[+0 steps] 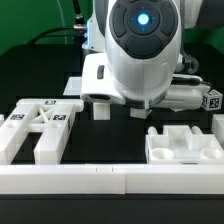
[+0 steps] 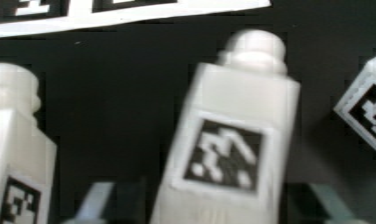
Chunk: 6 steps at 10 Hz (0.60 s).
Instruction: Assemble chair
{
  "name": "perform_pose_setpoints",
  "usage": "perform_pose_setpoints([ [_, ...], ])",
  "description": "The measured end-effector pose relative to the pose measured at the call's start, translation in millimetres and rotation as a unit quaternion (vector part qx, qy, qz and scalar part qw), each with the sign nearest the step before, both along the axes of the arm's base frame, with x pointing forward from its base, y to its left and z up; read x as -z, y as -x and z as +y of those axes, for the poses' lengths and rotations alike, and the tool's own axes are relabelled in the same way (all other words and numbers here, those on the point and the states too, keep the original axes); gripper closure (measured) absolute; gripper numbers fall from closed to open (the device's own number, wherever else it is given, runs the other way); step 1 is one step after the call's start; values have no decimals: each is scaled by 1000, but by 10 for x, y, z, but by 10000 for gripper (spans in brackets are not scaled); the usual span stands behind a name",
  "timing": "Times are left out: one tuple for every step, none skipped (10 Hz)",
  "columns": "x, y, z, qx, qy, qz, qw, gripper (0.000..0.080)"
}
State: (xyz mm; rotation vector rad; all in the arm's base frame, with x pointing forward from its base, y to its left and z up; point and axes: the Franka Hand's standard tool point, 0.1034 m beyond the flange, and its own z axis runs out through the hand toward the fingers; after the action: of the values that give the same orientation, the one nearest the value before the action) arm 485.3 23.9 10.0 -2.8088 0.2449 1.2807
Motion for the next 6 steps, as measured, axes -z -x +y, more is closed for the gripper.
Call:
perform_pose_setpoints([
  [-7,-15,-3,0,0,-1,1000,511],
  [-20,-40,-1,0,0,-4,1000,511],
  [-41,-77,2,-1,-1,-7,1000,511],
  [-68,-118,4,-1,-1,-11,1000,511],
  [-131,-170,-1,-5,-6,-14,1000,511],
  [-258,-239,-1,-10,-11,-11,1000,511],
])
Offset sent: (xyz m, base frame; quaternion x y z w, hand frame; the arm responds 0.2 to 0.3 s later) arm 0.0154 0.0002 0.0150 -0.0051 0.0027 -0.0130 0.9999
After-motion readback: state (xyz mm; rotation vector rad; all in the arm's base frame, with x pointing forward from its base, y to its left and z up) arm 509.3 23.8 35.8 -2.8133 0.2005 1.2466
